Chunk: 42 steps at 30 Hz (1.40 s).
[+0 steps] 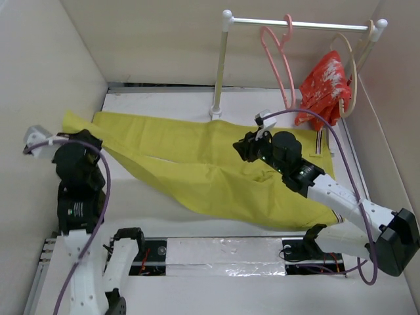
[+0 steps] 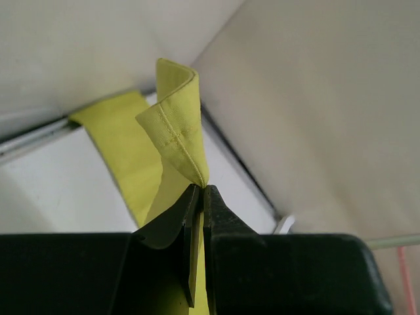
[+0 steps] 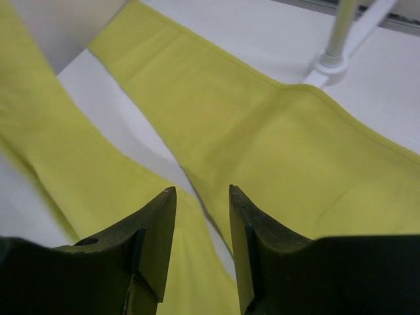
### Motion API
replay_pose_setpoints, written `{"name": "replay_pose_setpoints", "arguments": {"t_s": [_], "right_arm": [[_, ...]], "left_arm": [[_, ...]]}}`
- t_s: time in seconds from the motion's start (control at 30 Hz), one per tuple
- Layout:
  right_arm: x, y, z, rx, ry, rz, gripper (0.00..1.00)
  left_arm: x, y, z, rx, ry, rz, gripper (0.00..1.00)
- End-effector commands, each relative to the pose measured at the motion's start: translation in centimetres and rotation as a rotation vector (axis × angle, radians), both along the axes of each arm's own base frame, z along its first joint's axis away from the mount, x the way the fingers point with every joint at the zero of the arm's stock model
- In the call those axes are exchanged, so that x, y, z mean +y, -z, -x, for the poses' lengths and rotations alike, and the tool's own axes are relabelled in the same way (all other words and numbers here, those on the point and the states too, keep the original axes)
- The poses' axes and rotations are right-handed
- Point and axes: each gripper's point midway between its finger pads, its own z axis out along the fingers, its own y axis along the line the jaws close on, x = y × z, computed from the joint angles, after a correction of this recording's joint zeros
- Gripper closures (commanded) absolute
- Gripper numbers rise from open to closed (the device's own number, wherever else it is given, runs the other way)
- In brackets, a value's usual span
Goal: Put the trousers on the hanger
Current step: Flatten out the trousers at the center of the board.
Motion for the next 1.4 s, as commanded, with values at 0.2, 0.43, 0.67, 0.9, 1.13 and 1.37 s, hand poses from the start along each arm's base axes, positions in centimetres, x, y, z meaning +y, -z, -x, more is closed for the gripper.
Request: {"name": "replay_pose_setpoints", "arguments": {"t_s": [0.2, 0.43, 0.67, 0.9, 1.13, 1.37], "right_arm": [[-15.5, 6.9, -2.6, 0.195, 0.541, 0.095, 0.65], [-24.8, 12.8, -0.9, 0.348, 0.806, 0.006, 0.29], [-32.8, 17.3, -0.1, 0.549, 1.052, -0.113, 0.29], [-32.4, 20.6, -2.0, 0.719, 0.928, -0.262, 0.44], [-31.3, 22.5, -4.9, 0.813, 0.862, -0.229, 0.77], [-28.7, 21.3, -9.9, 0.780, 0.777, -0.151, 0.81]], "left_arm": [[1.5, -5.1, 6.5, -0.143, -0.083, -0.133, 1.00], [-0.5, -7.5, 10.1, -0.307, 0.018, -0.144, 1.00], [-2.3, -13.4, 15.6, -0.483, 0.119, -0.219, 1.00], [-3.8, -12.9, 18.2, -0.544, 0.249, -0.222, 1.00], [-4.3, -10.5, 17.5, -0.520, 0.333, -0.226, 1.00], [-3.6, -8.7, 17.0, -0.484, 0.338, -0.227, 1.00]]}}
